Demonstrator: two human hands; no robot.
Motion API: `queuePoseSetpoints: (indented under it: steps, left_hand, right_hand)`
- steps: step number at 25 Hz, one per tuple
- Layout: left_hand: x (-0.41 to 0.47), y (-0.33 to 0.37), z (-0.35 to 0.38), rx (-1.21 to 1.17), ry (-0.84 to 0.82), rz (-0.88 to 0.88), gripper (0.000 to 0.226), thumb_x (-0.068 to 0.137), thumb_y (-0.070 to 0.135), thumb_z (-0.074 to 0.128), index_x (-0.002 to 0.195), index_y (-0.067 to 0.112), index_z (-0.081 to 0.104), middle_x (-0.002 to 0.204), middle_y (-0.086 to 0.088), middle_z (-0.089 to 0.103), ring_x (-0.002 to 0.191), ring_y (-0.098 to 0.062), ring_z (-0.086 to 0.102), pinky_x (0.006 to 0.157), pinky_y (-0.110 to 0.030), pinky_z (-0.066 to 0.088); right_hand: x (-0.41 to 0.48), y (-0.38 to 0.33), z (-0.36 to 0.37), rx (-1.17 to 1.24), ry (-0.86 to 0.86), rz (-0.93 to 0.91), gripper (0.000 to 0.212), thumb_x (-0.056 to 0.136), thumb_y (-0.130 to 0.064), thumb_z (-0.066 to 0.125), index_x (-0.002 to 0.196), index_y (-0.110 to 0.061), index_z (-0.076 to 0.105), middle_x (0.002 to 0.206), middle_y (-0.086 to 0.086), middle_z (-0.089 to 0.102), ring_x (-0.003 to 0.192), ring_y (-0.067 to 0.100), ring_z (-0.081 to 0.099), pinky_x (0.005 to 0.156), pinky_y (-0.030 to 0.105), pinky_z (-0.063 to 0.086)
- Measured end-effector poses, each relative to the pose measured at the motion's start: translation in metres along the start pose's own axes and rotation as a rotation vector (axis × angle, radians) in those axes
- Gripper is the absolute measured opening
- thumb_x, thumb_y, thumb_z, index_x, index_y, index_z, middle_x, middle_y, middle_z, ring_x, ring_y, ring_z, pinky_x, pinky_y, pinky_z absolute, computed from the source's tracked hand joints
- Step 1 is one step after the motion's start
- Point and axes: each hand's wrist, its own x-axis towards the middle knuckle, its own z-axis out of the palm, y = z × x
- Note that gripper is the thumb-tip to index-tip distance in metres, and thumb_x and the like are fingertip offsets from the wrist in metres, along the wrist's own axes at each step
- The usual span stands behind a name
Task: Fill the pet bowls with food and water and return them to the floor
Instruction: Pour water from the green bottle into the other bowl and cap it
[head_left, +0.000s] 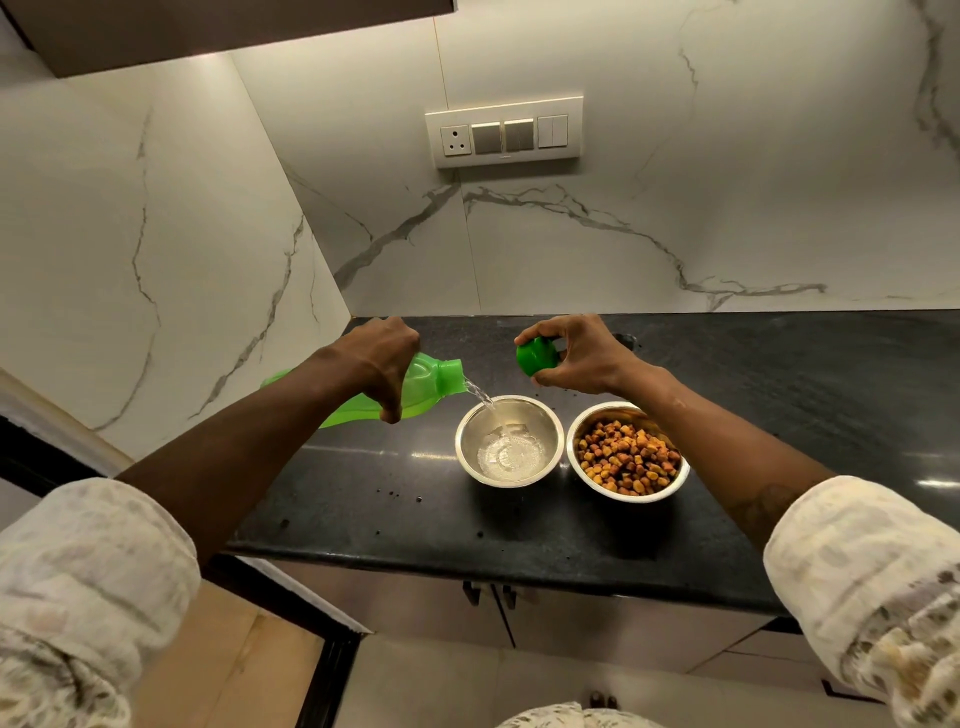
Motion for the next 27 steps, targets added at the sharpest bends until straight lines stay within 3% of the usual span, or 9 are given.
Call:
queuePoseSetpoints:
  steps: [4, 10, 14, 21, 27]
  left_hand:
    - [-0.004, -0.004, -0.007, 0.018, 0.011, -0.003, 0.070, 0.044, 0.048, 0.102, 0.097, 0.011, 0.074, 0.084, -0.003, 0.066, 0.074, -0.019, 0.065, 0.068, -0.037, 0.064]
    - [-0.009, -0.010, -0.017, 0.020, 0.026, -0.008, 0.078, 0.047, 0.046, 0.103, 0.109, 0.010, 0.072, 0.090, -0.005, 0.059, 0.078, -0.021, 0.062, 0.061, -0.030, 0.050]
    - [-0.013, -0.015, -0.023, 0.024, 0.038, -0.009, 0.084, 0.046, 0.047, 0.102, 0.114, 0.009, 0.072, 0.098, -0.008, 0.062, 0.082, -0.022, 0.065, 0.068, -0.034, 0.060]
    - [-0.018, -0.018, -0.038, 0.063, 0.059, -0.014, 0.083, 0.044, 0.048, 0.102, 0.111, 0.010, 0.072, 0.097, -0.008, 0.058, 0.083, -0.025, 0.064, 0.071, -0.036, 0.060]
    - [-0.021, -0.020, -0.048, 0.080, 0.057, -0.028, 0.078, 0.043, 0.047, 0.101, 0.106, 0.011, 0.072, 0.092, -0.007, 0.053, 0.080, -0.024, 0.060, 0.062, -0.033, 0.048]
  right_hand:
    - [0.001, -0.001, 0.000, 0.018, 0.005, 0.003, 0.051, 0.073, -0.008, 0.090, 0.121, -0.015, 0.074, 0.128, 0.009, 0.070, 0.120, 0.026, 0.064, 0.092, 0.041, 0.063]
    - [0.001, -0.002, -0.001, 0.020, 0.017, 0.000, 0.051, 0.073, -0.008, 0.091, 0.121, -0.015, 0.075, 0.127, 0.009, 0.071, 0.120, 0.026, 0.064, 0.092, 0.042, 0.063]
    - [0.002, -0.001, -0.003, 0.010, 0.028, -0.017, 0.051, 0.073, -0.008, 0.091, 0.120, -0.015, 0.074, 0.126, 0.009, 0.071, 0.119, 0.026, 0.065, 0.091, 0.042, 0.064]
    - [0.004, -0.002, -0.004, -0.002, 0.040, -0.036, 0.051, 0.073, -0.009, 0.091, 0.121, -0.016, 0.074, 0.126, 0.010, 0.072, 0.118, 0.026, 0.066, 0.090, 0.042, 0.064]
    - [0.003, -0.003, -0.004, -0.009, 0.034, -0.044, 0.052, 0.073, -0.010, 0.091, 0.121, -0.015, 0.074, 0.126, 0.010, 0.071, 0.118, 0.026, 0.066, 0.089, 0.040, 0.064]
